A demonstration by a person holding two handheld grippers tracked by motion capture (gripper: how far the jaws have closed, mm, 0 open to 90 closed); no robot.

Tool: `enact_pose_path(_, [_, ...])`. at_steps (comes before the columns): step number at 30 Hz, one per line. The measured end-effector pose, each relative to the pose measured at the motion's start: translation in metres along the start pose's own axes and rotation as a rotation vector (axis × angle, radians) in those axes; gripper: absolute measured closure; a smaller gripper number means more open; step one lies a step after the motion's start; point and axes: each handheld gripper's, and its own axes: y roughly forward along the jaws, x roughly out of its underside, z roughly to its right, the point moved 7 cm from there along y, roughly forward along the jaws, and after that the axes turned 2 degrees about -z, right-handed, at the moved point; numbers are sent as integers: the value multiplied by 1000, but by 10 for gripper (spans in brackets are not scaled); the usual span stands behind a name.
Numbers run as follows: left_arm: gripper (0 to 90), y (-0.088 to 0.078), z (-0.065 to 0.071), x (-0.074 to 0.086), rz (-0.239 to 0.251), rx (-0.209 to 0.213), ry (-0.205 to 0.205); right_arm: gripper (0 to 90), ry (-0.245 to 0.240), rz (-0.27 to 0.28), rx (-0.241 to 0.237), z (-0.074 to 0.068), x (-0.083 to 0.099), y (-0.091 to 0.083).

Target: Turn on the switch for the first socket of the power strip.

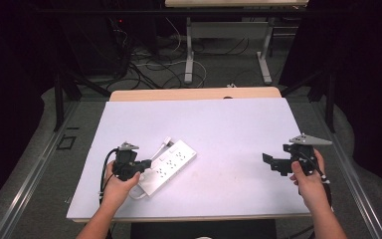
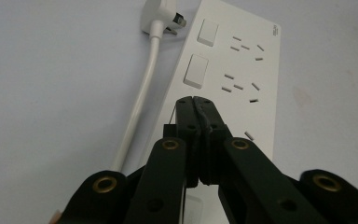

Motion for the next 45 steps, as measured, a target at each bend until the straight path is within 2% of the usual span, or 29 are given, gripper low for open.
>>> enact_pose_path(6, [900, 7, -2, 1, -11, -22, 0, 106, 4, -2, 3, 0, 0, 0])
enact_pose_path(10, [900, 10, -5, 2, -14, -34, -22, 106, 1, -4, 2, 0, 1, 1])
enact_pose_path(13, [899, 12, -7, 1, -13, -36, -57, 106, -5, -9, -1, 0, 1, 1])
enact_pose_path(17, [895, 13, -12, 2, -19, -25, -104, 106, -6, -10, -1, 0, 2, 1])
enact_pose_path(19, [893, 13, -14, 3, -35, -14, -115, 106, -6, -11, 1, 0, 2, 1])
enact_pose_path(23, [890, 14, -15, 3, -28, 13, -142, 106, -3, -10, -3, -1, 2, 1])
enact_pose_path(33, [883, 16, -15, 3, -25, 24, -139, 106, 0, -8, 4, -1, 2, 2])
enact_pose_path(43, [883, 16, -14, 3, -27, 12, -123, 106, -4, -11, 0, -1, 2, 1])
enact_pose_path(45, [884, 17, -14, 2, -12, 7, -122, 106, -3, -10, 0, -1, 2, 1])
